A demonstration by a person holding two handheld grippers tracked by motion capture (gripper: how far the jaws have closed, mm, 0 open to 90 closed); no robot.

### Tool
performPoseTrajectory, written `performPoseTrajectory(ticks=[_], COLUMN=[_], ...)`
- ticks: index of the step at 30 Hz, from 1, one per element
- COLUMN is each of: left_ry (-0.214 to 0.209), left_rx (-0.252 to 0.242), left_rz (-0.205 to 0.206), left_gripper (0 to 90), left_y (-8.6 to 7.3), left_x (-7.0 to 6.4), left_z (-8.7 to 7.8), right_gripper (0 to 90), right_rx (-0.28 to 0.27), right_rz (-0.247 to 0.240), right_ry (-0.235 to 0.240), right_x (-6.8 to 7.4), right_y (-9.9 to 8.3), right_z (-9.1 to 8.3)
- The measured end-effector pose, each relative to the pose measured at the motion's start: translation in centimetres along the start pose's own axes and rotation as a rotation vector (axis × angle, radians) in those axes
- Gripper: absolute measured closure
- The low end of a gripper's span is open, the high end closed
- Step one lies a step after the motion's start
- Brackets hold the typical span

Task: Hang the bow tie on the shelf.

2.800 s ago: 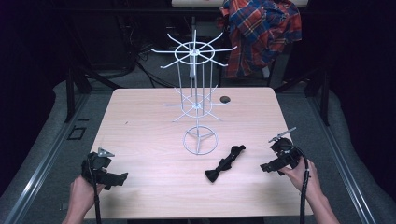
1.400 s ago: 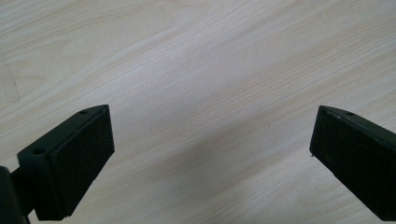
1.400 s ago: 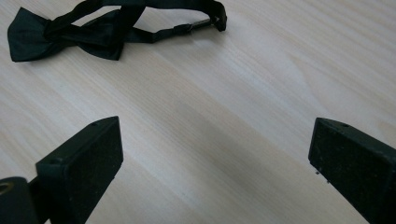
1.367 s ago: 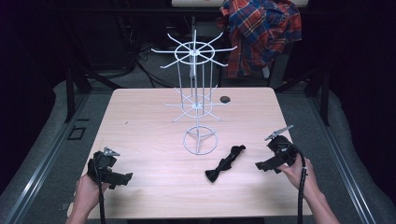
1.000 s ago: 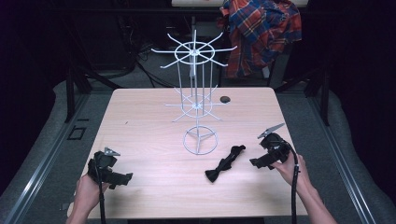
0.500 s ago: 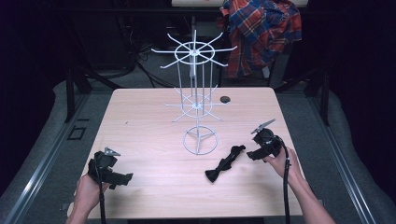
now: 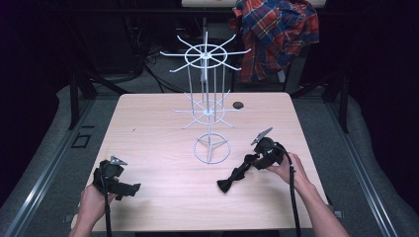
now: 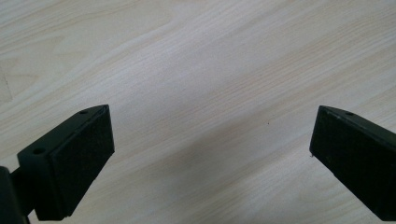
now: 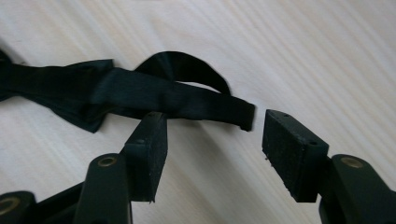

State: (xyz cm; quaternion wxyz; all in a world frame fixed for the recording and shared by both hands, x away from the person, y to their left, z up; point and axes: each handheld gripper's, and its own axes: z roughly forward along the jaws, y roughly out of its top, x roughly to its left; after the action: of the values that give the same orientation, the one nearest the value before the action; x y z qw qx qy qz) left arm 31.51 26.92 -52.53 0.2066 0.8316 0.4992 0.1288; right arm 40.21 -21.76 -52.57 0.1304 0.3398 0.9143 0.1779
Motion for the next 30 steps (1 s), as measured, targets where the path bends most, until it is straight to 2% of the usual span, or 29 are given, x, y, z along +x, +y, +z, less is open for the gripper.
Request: performPoseTrajectory(ticks=[1,3,4,6,8,9,10,11,14,17,18,21,22,23,24,26,27,29,30], left_ry=[-0.002,-0.002,-0.002,0.001,0.003,0.004,0.003,0.003,0.002,0.001,0.002,0.001,-0.001,-0.001,0.000,0.001,0.000,-0.002,-0.001], left_rx=[0.002,0.001,0.002,0.001,-0.001,0.000,0.002,0.002,0.001,0.002,0.001,0.003,0.001,0.001,0.001,0.001,-0.001,-0.002,-0.002], left_rz=[0.001,0.003,0.002,0.005,0.008,0.008,0.004,0.004,0.004,0.005,0.006,0.006,0.006,0.006,0.006,0.006,0.007,0.009,0.009], left_gripper=[0.0,0.0,0.0,0.0,0.0,0.0,0.0,0.0,0.0,0.0,0.0,0.0,0.0,0.0,0.0,0.0,0.0,0.0,0.0], left_y=[0.0,0.0,0.0,0.0,0.1,0.1,0.1,0.1,0.0,0.0,0.0,0.0,0.0,0.0,0.0,0.0,0.1,0.1,0.1], left_x=[0.0,-0.1,-0.1,-0.2,-0.2,-0.2,-0.2,-0.2,-0.2,-0.1,-0.2,-0.1,-0.1,-0.1,-0.1,-0.2,-0.2,-0.2,-0.2], left_z=[0.0,0.0,0.0,0.0,0.0,0.0,0.0,0.0,0.0,0.0,-0.1,-0.1,-0.1,-0.1,-0.1,0.0,0.0,0.0,0.0], right_gripper=[42.6,51.7,51.7,61.0,73.4,73.4,80.2,80.2,90.0,90.0,90.0,90.0,85.7,76.7,76.7,62.6,56.5,50.7,49.1], right_rx=[-0.021,-0.017,-0.017,-0.032,-0.037,-0.037,-0.030,-0.030,-0.031,-0.028,-0.048,-0.034,-0.041,-0.049,-0.049,-0.051,-0.061,-0.070,-0.067], right_rz=[0.008,-0.008,-0.008,-0.001,-0.018,-0.018,-0.022,-0.022,-0.034,-0.050,-0.040,-0.059,-0.066,-0.060,-0.060,-0.071,-0.072,-0.086,-0.101], right_ry=[0.012,0.032,0.032,0.043,0.037,0.037,0.039,0.039,0.028,0.020,0.023,0.014,0.011,0.010,0.010,0.023,0.014,0.024,0.014], right_x=[0.2,-0.1,-0.1,-0.1,-0.1,-0.1,-0.1,-0.1,0.2,0.4,0.5,0.6,0.8,0.9,0.9,1.1,1.4,1.9,2.2], right_y=[-0.1,-0.1,-0.1,-0.3,-0.3,-0.3,-0.3,-0.3,-0.2,-0.1,-0.2,0.0,0.0,0.0,0.0,0.2,0.3,0.6,0.8], right_z=[0.2,0.0,0.0,0.0,-0.3,-0.3,-0.3,-0.3,-0.5,-0.6,-0.5,-0.9,-1.1,-1.1,-1.1,-1.4,-1.5,-1.6,-1.7])
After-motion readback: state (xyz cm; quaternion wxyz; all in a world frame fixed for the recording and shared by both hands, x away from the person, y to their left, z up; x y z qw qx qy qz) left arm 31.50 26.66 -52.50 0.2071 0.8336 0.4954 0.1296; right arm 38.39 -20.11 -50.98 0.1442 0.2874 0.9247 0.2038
